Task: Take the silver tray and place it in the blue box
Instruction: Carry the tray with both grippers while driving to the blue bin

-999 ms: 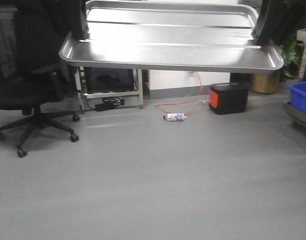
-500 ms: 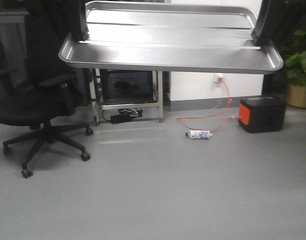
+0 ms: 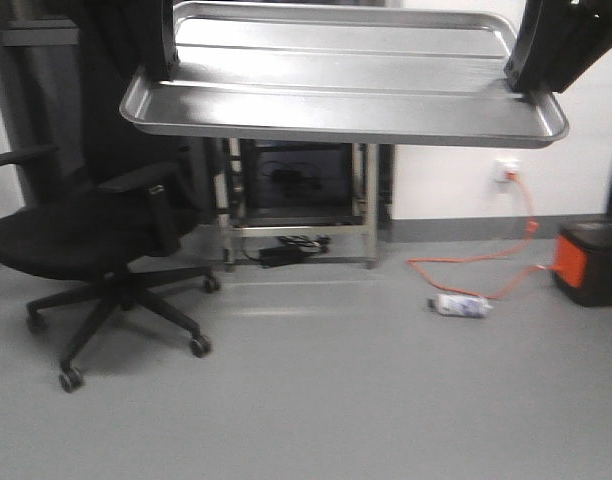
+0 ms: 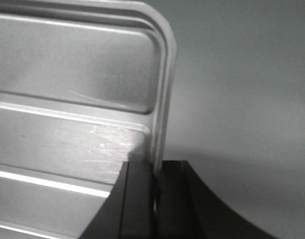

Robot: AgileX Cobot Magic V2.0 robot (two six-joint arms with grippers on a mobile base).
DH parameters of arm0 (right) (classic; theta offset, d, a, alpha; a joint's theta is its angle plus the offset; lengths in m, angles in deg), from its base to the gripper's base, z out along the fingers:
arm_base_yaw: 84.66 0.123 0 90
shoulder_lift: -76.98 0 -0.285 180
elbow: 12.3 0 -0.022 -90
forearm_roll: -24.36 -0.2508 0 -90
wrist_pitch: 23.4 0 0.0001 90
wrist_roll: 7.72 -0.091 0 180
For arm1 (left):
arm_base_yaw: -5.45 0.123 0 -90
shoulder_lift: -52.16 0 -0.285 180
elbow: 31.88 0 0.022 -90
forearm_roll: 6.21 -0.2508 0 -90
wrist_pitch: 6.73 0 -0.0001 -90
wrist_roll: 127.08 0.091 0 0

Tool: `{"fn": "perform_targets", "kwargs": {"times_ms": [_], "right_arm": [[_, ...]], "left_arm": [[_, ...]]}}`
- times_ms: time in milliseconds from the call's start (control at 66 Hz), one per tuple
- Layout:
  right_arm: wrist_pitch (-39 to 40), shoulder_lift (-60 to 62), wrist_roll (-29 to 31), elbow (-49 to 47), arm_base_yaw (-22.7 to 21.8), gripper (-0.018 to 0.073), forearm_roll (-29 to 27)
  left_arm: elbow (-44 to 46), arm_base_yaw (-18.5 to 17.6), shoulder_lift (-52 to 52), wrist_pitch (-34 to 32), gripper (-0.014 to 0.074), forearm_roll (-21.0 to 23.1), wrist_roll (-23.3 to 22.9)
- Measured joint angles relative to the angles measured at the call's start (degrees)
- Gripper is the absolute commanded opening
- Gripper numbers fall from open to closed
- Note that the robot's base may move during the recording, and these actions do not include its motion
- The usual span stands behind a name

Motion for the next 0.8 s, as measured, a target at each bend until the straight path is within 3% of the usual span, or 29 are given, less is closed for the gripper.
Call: {"fn": "perform_targets", "kwargs": {"times_ms": [803], "right_arm": [[0.0,0.0,0.0,0.0,-0.1,0.0058,0.1]], "left_arm": [[0.0,0.0,0.0,0.0,-0.0105,0.0,0.0]]}}
